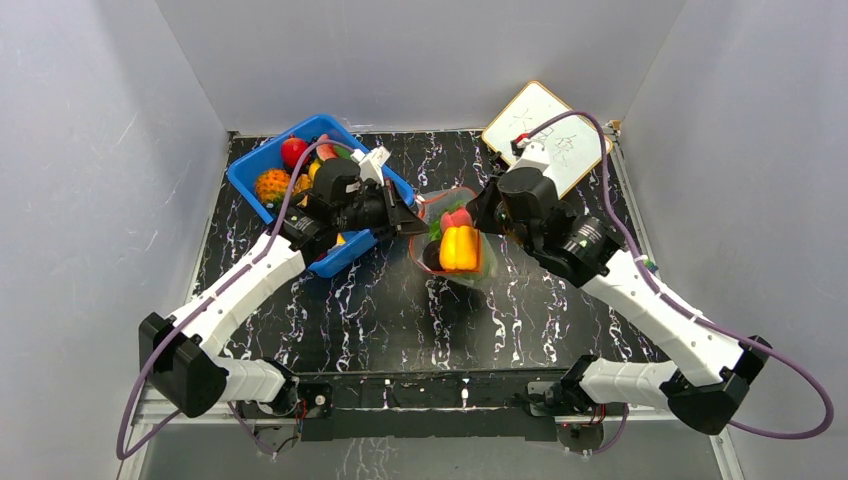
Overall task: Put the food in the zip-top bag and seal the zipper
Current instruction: Adjust the zipper food storage bag at the center of the board.
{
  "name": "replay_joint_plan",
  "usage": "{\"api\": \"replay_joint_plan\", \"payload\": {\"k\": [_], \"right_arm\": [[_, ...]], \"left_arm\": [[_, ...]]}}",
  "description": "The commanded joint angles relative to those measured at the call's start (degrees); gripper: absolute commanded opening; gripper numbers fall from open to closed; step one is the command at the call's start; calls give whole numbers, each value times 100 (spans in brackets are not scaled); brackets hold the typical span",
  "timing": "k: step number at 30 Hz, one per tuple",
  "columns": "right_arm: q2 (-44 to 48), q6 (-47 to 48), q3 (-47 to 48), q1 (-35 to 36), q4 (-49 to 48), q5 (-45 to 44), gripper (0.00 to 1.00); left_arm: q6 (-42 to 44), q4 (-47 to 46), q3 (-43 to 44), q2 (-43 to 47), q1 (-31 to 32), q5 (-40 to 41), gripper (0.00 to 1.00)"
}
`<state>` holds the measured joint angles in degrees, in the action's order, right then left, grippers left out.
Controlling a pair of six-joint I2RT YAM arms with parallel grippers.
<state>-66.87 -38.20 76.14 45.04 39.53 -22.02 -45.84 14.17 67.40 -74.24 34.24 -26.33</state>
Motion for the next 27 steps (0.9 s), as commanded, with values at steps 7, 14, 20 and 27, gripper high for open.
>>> {"api": "replay_joint_plan", "payload": {"k": [7, 14, 20, 27], "right_arm": [[230, -148, -29, -2, -921, -669, 0], [144, -71, -14, -163, -76, -442, 0], [181, -198, 478, -169, -311, 144, 0], [24, -273, -28, -166, -662, 200, 0]], "left_arm": [[-548, -920, -125, -66, 3, -939, 0], [-299, -473, 458, -333, -1211, -1654, 0], [-553, -981, 85, -252, -754, -1456, 0], [-351, -910, 113, -232, -650, -1476, 0]]}}
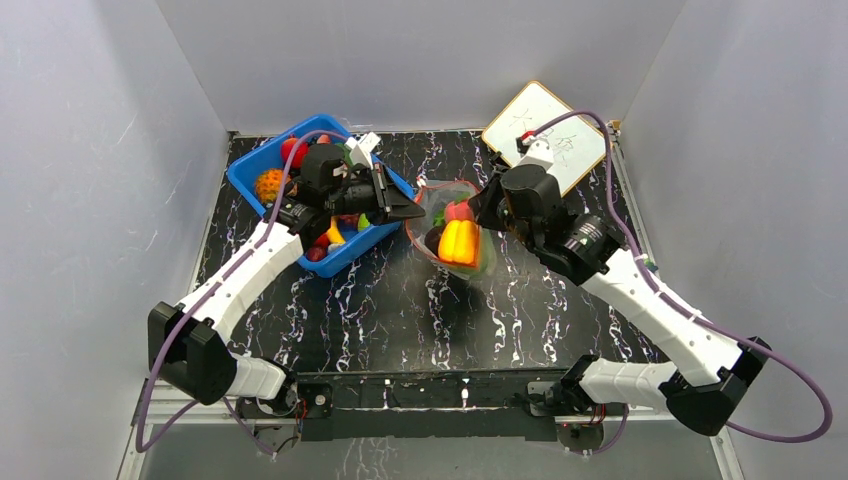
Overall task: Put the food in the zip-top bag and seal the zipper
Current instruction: Adjust the zipper food storage bag at the center of the board.
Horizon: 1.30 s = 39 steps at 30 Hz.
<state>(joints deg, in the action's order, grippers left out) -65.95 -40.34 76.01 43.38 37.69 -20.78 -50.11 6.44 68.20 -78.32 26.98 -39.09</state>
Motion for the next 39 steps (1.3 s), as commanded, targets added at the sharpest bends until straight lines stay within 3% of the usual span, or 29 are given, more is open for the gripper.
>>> {"api": "replay_joint_plan", "payload": {"k": [1, 6, 11, 17, 27, 33, 37, 39], "right_arm": [[-177, -8, 130, 3, -420, 105, 0], [-475, 100, 331, 0, -575, 379, 0], [-796, 478, 354, -115, 26, -752, 0], [-376, 729, 199, -157, -342, 53, 0], [314, 792, -237, -209, -67, 404, 0], [478, 951, -777, -211, -699, 1175, 0], [325, 482, -1145, -125, -1499, 2059, 0], [129, 308, -1158, 25, -1562, 1992, 0]], "left_arm": [[79, -193, 8, 151, 140, -239, 0], [97, -409, -42, 35, 306, -303, 0], [511, 46, 253, -203, 220, -312, 0], [118, -379, 214, -249, 123, -418, 0], [-102, -1015, -335, -282, 131, -584, 0], [-668, -1716, -562, -264, 175, -595, 0], [-852, -1906, -432, -346, 445, -312, 0], [-929, -1936, -317, -487, 560, -229, 0]]}}
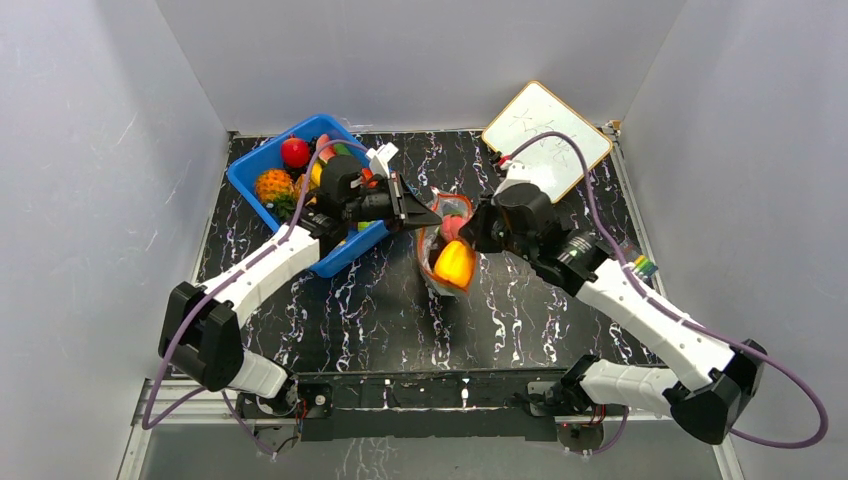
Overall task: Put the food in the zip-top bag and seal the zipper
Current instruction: Adjust the zipper food storage bag at the center of the board.
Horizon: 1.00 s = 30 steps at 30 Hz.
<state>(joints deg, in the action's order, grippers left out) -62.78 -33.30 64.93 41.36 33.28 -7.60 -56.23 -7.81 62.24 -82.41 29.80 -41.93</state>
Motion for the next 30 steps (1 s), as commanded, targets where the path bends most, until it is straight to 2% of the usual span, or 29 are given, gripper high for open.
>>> {"api": "replay_joint_plan", "payload": {"k": [1, 10, 17, 22, 23, 30], "right_arm": [[-292, -484, 3, 289, -1029, 428, 0], [-429, -1406, -368, 354, -1320, -399, 0], [-240, -997, -153, 325, -251, -1637, 0], [137, -721, -85, 284, 158, -1835, 0], [202, -683, -71, 278, 142, -1780, 1], [623, -427, 95, 279, 540, -864, 29]], "left_arm": [[-344, -499, 322, -154, 312, 92, 0], [-225, -299, 507, -361, 521, 585, 0], [789, 1023, 944, -314, 518, 1083, 0], [995, 1243, 1027, -217, 515, 1210, 0], [984, 1227, 1021, -222, 515, 1173, 0], [1019, 1102, 935, -170, 509, 1032, 0]]}}
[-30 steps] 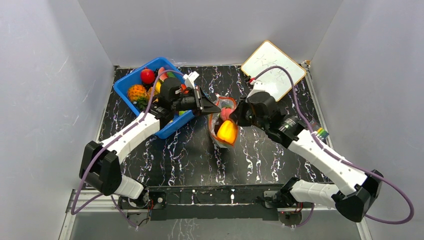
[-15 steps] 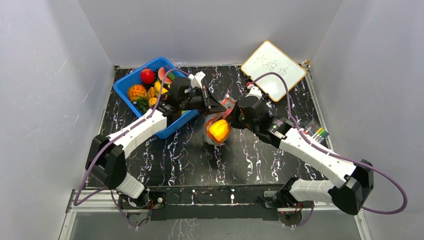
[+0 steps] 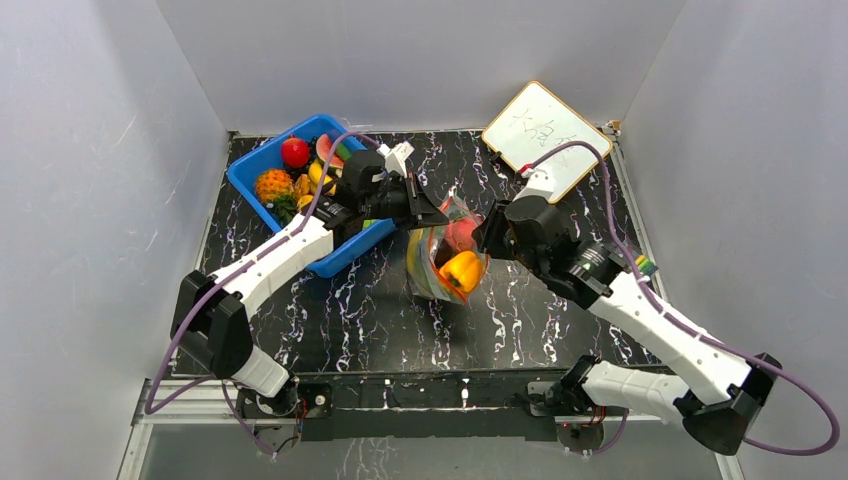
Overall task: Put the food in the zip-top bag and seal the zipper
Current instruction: Adjust the zipper food storage bag at the center of the board.
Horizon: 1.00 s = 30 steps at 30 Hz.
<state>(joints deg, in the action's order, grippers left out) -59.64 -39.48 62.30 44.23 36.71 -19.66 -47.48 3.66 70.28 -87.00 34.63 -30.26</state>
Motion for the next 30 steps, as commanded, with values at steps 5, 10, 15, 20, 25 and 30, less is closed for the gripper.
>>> {"api": "replay_joint_plan", "payload": {"k": [5, 10, 15, 20, 25, 30], "right_arm": [[655, 499, 477, -9, 565, 625, 38], [670, 716, 520, -8, 719, 1332, 46], [739, 441, 361, -5, 535, 1729, 57], [729, -14, 112, -11, 337, 1797, 56], [565, -372, -51, -5, 393, 1218, 57], [271, -202, -157, -2, 472, 1033, 51]], "left_arm": [[237, 60, 306, 210, 28, -347, 0], [236, -13, 304, 233, 27, -465, 0], [162, -96, 252, 218, 30, -521, 0], [145, -80, 257, 202, 26, -521, 0], [79, -210, 177, 268, 34, -518, 0], [-6, -387, 109, 246, 33, -646, 0]]}}
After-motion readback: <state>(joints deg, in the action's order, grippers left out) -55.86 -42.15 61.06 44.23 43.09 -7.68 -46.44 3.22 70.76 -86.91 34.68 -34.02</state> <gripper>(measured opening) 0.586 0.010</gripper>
